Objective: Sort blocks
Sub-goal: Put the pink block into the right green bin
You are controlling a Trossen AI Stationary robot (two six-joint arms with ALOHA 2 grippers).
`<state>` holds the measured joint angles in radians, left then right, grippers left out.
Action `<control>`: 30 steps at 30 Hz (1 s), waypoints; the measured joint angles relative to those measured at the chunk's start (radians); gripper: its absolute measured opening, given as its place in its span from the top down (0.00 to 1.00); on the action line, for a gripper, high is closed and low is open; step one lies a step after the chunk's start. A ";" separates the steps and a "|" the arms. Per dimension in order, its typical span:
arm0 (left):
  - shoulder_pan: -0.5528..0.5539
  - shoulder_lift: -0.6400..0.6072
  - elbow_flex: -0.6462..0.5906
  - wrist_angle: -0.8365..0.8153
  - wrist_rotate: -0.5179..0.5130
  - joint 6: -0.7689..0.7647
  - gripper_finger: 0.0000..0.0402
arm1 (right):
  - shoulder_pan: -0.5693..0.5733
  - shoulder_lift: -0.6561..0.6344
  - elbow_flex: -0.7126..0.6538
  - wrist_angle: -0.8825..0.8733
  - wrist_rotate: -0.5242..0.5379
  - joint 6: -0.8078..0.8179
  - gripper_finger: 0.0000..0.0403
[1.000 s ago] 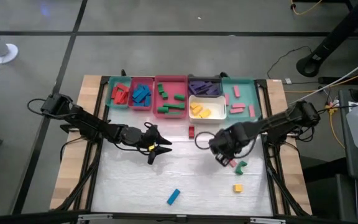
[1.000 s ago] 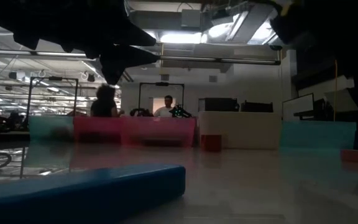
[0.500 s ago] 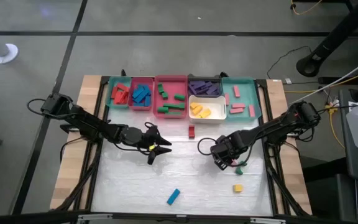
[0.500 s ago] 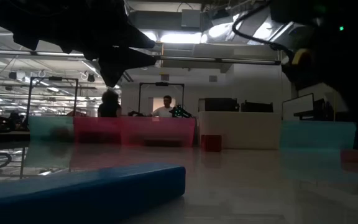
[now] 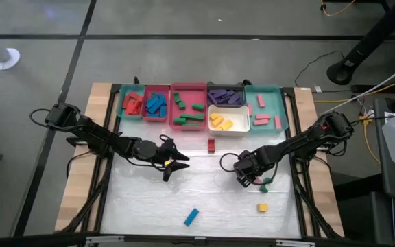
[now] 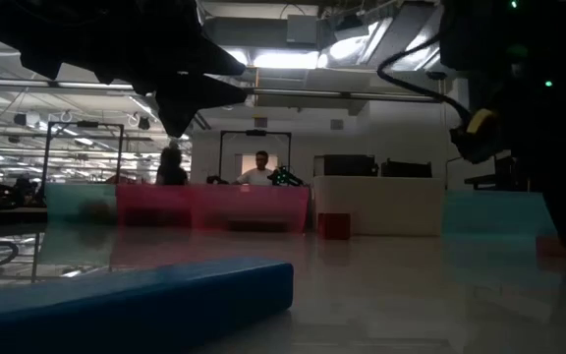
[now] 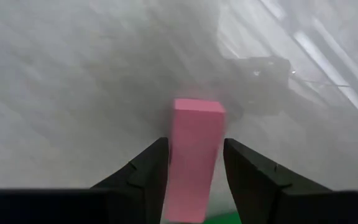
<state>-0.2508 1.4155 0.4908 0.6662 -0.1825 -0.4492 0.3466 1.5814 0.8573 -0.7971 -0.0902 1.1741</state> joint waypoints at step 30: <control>0.000 0.000 0.000 0.003 0.000 -0.019 0.64 | -0.467 -0.002 0.570 -0.593 0.465 -0.604 0.75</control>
<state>-0.2508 1.4155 0.4908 0.6693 -0.1828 -0.4685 -0.1200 1.5791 1.4278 -1.3897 0.3747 0.5700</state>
